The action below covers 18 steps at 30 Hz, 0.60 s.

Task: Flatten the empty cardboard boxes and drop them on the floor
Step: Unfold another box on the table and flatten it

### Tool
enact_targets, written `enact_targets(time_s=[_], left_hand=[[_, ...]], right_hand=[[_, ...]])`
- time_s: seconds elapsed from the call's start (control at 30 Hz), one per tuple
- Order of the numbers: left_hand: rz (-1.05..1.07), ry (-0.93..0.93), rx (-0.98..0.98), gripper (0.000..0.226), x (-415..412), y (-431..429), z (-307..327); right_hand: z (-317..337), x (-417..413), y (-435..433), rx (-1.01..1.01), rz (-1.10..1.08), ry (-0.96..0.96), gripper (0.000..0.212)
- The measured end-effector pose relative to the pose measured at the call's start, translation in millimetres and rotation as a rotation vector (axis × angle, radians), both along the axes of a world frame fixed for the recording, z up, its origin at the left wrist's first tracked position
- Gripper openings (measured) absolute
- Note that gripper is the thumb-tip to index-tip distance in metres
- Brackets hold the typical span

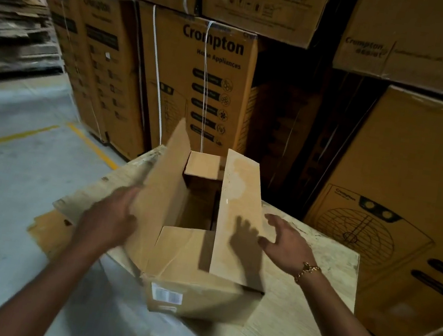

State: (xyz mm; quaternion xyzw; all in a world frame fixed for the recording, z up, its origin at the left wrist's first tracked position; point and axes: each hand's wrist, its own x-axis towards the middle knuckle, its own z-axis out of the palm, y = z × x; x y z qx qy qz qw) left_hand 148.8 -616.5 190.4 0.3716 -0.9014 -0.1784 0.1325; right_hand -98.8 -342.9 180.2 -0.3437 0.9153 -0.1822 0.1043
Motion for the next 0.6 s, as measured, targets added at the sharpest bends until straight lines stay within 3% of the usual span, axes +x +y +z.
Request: enact_targets(time_s=[0.07,0.13,0.23,0.33,0.43,0.5,0.6], left_hand=[[0.075,-0.266,-0.277,0.066,19,-16,-18],[0.036,-0.425,-0.316,0.068,23,-12,-47],[-0.089,-0.464,0.053,0.102,5,15,-92],[-0.049,-0.367,0.245,0.1,-17,32,-115],[0.011,-0.323,0.215,0.092,-25,30,-123],[0.02,-0.343,0.17,0.09,-32,20,-123],[0.026,-0.335,0.159,0.089,-49,2,-122]], right_hand=[[-5,19,-1,0.004,0.09,-0.033,0.064],[-13,40,-13,0.009,0.222,-0.037,0.064],[-21,70,-42,0.109,0.431,-0.019,0.072],[-23,75,-58,0.291,0.552,0.207,0.077],[0,60,-55,0.323,0.461,0.365,0.053],[25,42,-36,0.304,0.305,0.369,0.052],[49,3,0,0.449,0.054,0.375,0.057]])
